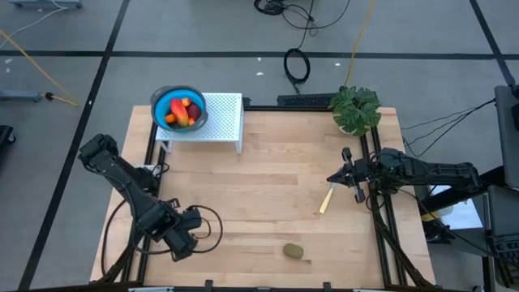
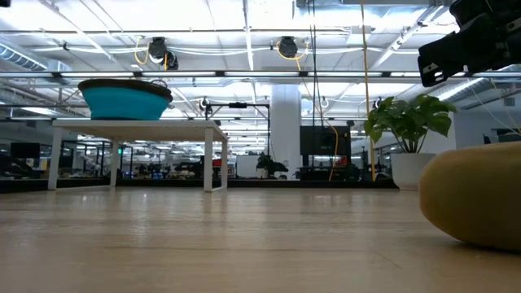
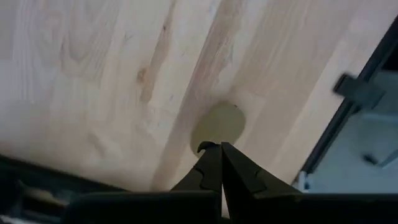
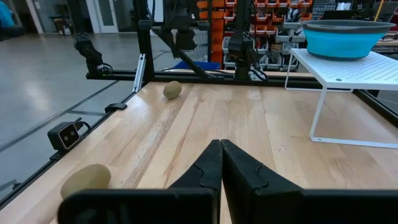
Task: Pick & Place Fruit
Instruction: Put the left kiwi into the blue strainer bowl on the shelf
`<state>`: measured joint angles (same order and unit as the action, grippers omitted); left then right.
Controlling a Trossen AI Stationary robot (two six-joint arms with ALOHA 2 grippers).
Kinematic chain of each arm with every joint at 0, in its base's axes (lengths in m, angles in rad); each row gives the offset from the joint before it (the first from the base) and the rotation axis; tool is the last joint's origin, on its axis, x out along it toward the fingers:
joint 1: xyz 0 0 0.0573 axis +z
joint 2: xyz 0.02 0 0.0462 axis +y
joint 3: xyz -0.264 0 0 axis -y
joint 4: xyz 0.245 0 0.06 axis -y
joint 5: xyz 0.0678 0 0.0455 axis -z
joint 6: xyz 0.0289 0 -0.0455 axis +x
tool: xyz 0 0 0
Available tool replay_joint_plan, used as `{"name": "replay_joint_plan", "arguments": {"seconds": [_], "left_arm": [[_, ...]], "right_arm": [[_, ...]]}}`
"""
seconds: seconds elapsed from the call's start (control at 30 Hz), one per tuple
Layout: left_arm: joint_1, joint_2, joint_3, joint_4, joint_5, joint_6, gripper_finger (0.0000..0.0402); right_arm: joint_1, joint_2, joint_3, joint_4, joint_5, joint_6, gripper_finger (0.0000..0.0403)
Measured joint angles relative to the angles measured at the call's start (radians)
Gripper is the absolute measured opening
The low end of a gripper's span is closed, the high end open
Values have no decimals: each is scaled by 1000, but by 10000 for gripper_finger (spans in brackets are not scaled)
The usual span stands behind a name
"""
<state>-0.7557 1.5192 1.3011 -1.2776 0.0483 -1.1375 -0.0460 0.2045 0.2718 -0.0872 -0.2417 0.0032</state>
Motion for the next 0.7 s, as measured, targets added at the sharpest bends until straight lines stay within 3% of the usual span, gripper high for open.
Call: {"name": "replay_joint_plan", "arguments": {"seconds": [0.2, 0.7], "left_arm": [[-15, 0, -42, 9, 16, 81, 43], [-85, 0, -196, 204, 1, 113, 230]], "right_arm": [[0, 0, 0, 0, 0, 0, 0], [0, 0, 0, 1, 3, 0, 0]]}}
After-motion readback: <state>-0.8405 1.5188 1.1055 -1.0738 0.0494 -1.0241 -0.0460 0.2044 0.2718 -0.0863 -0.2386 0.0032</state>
